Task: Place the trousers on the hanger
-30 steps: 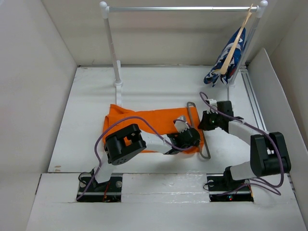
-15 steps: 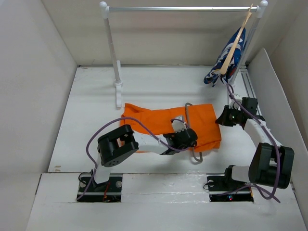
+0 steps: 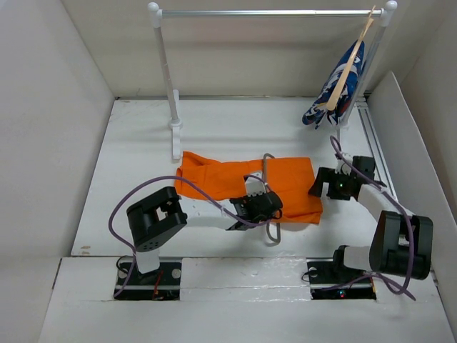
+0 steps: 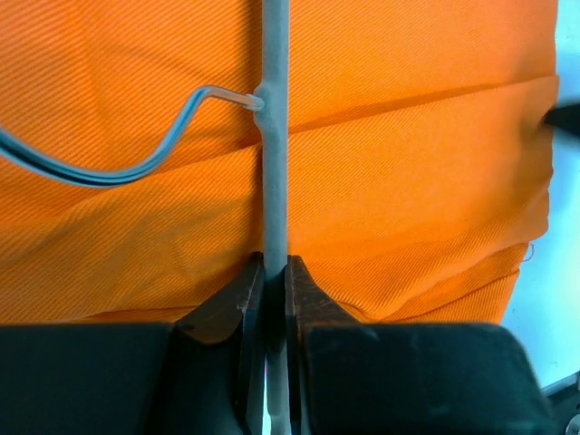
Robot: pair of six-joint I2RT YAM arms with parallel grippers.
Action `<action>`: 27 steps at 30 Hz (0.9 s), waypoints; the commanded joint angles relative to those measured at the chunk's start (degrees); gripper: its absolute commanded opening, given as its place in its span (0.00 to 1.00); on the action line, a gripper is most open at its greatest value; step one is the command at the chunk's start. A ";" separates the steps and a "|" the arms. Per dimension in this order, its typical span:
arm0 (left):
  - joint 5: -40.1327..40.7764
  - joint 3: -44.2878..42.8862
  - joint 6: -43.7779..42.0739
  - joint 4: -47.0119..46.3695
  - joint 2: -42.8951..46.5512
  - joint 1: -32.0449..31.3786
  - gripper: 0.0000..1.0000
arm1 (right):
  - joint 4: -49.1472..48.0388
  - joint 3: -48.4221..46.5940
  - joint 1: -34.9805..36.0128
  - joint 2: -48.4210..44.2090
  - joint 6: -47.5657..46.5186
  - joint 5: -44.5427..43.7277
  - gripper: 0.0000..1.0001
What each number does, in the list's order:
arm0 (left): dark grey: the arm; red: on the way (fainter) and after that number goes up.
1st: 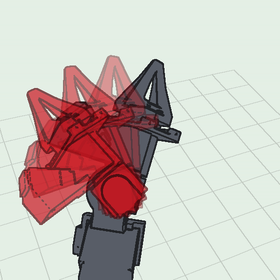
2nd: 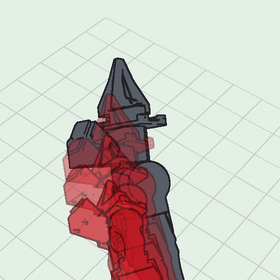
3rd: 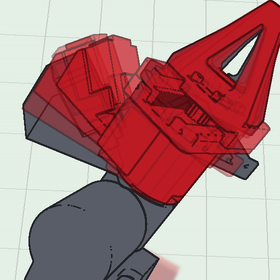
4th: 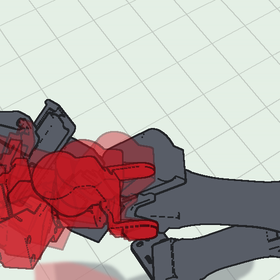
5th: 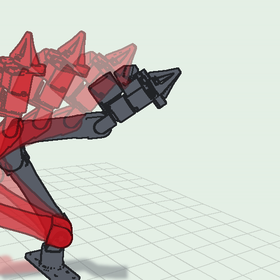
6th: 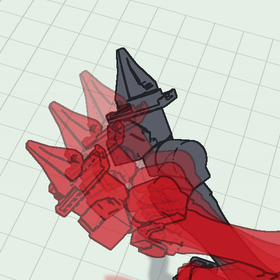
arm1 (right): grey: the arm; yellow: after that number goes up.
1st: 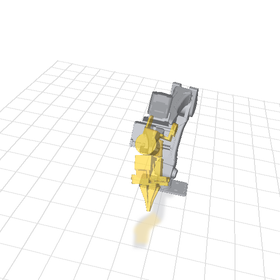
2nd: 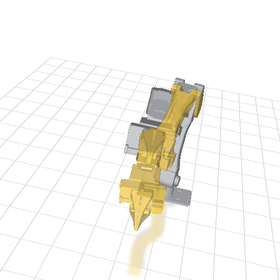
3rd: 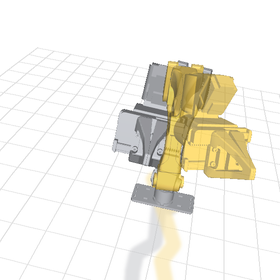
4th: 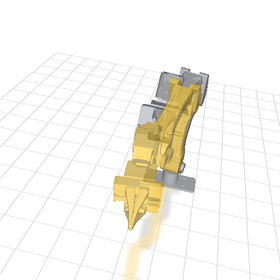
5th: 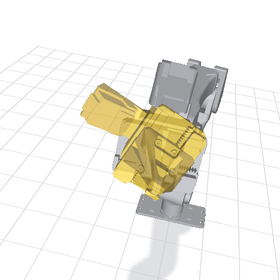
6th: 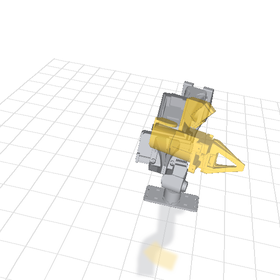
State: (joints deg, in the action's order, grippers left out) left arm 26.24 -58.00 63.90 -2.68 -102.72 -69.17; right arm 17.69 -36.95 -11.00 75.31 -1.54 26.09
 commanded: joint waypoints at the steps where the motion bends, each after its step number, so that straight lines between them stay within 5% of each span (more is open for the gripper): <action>1: 4.17 -1.51 -3.69 5.23 -0.47 0.79 0.00 | -1.70 5.99 0.11 -3.06 1.28 3.08 0.97; 3: 4.70 -1.15 -4.84 4.52 -0.12 0.79 0.00 | -1.17 7.42 0.72 -3.67 1.45 4.67 0.93; 6: 4.87 -0.54 -5.71 4.61 0.50 1.40 0.00 | -2.39 9.70 -0.15 -4.73 1.37 5.38 0.57; 7: 5.05 0.33 -6.15 4.18 0.93 1.92 0.00 | -2.84 9.96 -0.94 -4.47 1.45 5.81 0.28; 9: 5.40 0.78 -6.94 4.52 1.46 2.63 0.00 | -3.19 9.70 -3.22 -3.94 0.93 7.74 0.04; 10: 5.66 1.22 -7.03 5.13 1.64 2.63 0.00 | -3.10 9.27 -5.67 -3.77 0.66 7.84 0.00; 19: 7.68 7.89 -8.53 6.10 10.16 6.24 0.00 | -1.17 3.38 -12.81 -0.17 -3.64 6.96 0.00; 27: 8.13 8.34 -6.77 9.18 7.36 7.46 0.00 | -1.96 3.20 -14.39 1.51 -4.52 6.61 0.00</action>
State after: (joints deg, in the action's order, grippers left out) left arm 26.85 -51.09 56.86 -1.23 -94.94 -64.38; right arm 18.83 -31.16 -22.94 77.01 -2.68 37.85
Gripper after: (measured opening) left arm 0.043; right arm 0.036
